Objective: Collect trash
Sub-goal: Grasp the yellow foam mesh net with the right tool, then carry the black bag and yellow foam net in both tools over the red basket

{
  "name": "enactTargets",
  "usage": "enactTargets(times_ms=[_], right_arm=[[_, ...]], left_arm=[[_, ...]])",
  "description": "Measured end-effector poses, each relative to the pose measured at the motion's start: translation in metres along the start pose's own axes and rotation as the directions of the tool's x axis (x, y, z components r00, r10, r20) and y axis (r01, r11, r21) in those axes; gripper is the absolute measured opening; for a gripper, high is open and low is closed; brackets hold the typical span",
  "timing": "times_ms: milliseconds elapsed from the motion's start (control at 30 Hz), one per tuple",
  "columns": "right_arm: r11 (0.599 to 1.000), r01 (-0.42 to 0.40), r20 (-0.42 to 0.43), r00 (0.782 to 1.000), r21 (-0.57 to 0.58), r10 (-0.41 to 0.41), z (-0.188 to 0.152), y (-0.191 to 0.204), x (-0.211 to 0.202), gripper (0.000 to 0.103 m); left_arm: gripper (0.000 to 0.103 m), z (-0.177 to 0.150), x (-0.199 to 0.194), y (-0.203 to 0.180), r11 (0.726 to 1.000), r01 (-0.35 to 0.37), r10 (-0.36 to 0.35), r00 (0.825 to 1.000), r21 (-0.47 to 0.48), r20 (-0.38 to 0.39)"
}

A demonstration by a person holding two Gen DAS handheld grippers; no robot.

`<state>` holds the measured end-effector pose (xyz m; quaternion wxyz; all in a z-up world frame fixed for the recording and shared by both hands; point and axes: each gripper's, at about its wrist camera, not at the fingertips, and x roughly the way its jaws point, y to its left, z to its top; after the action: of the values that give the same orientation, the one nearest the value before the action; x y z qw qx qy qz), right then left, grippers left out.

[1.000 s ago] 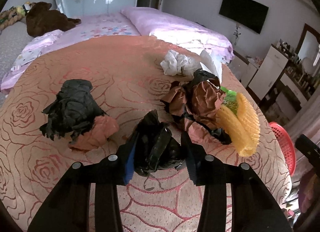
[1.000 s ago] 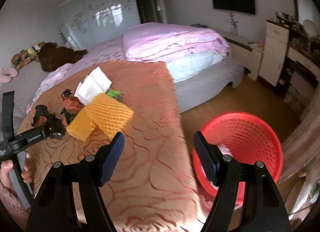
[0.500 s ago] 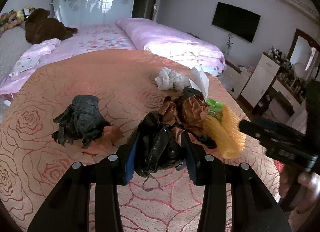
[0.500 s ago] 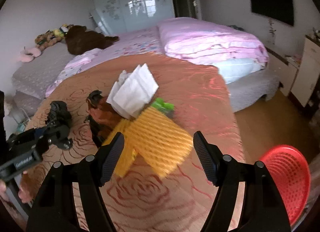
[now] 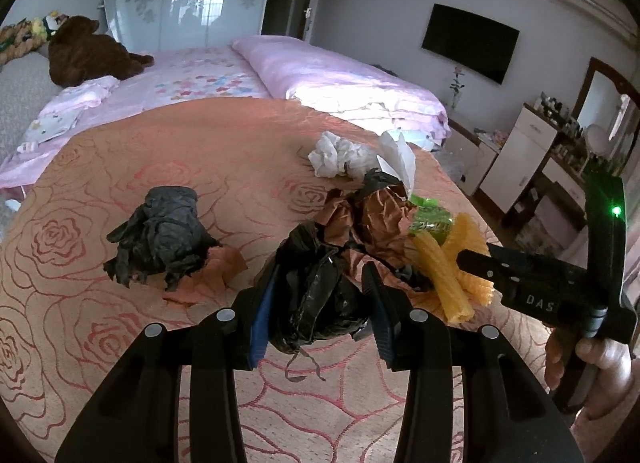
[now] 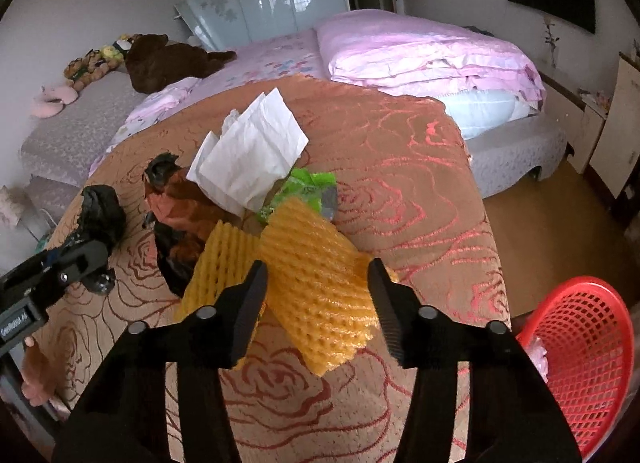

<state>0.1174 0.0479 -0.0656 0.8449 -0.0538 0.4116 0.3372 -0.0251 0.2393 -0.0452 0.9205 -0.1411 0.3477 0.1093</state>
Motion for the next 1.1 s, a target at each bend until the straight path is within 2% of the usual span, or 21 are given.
enactTargets(times_ms=[167,267,767,1100], right_arm=[[1.0,0.014,0.002,1.0,-0.006,-0.014,-0.009,-0.002,-0.007,0.036],[1.0,0.025,0.014,1.0,0.007,-0.025,-0.015,-0.002,-0.015,0.033],[0.997,0.048,0.13,0.99,0.068,-0.056,-0.021,-0.003,-0.065,0.032],[0.99,0.068,0.171,0.981,0.121,-0.088,-0.021,-0.016,-0.084,0.032]], left_arm=[[0.04,0.0,0.0,0.0,1.0,0.0,0.0,1.0,-0.001,-0.001],[0.04,0.0,-0.002,-0.001,1.0,0.0,0.0,1.0,0.001,0.003],[0.04,-0.002,-0.01,-0.018,0.999,0.018,-0.019,0.999,0.035,0.029],[0.04,0.005,-0.017,-0.04,0.996,0.035,-0.04,0.998,0.087,0.055]])
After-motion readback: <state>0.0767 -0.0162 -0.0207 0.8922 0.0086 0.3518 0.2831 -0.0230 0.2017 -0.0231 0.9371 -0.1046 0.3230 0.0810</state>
